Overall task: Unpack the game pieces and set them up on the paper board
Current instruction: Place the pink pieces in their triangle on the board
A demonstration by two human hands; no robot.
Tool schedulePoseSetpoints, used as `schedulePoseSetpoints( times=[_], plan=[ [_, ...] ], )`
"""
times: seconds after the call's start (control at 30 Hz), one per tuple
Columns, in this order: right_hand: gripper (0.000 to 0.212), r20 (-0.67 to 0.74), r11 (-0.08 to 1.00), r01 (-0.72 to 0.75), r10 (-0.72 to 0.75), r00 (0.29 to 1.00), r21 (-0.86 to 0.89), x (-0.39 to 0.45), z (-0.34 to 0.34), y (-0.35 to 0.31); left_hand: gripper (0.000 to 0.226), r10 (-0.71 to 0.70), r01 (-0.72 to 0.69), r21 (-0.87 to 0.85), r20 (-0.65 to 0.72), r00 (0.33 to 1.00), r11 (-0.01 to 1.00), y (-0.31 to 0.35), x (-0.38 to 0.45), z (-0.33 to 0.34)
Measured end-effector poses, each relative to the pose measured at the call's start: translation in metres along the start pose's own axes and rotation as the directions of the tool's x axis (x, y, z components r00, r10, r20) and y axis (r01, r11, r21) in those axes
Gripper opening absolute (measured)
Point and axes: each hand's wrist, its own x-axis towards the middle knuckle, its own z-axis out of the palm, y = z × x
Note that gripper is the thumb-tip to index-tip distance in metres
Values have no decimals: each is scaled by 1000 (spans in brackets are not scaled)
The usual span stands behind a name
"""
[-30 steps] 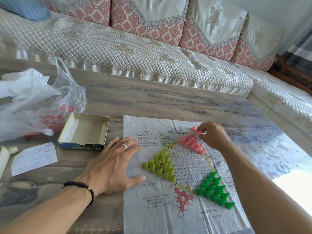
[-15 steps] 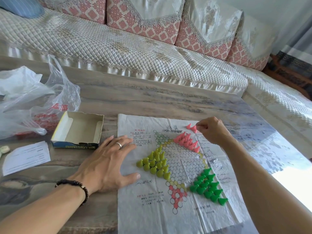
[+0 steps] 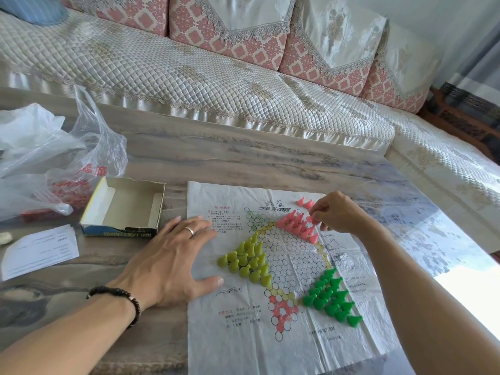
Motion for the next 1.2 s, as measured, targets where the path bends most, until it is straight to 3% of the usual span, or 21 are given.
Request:
schedulePoseSetpoints(
  times=[0.97,1.07,1.2],
  plan=[
    [25,53,998,34,-37,998,61,8,11,-4,92,-6,6,-9,4,1000,1000,-1,0,1],
    [25,-23,997,42,-41,999,66,9,9,-6,93,-4,4,-8,5,1000,1000,-1,0,1],
    [17,-295,994,97,-75,952,60,15,6,-13,92,-10,10,-40,-1,1000,999,0,-1,0]
  ],
)
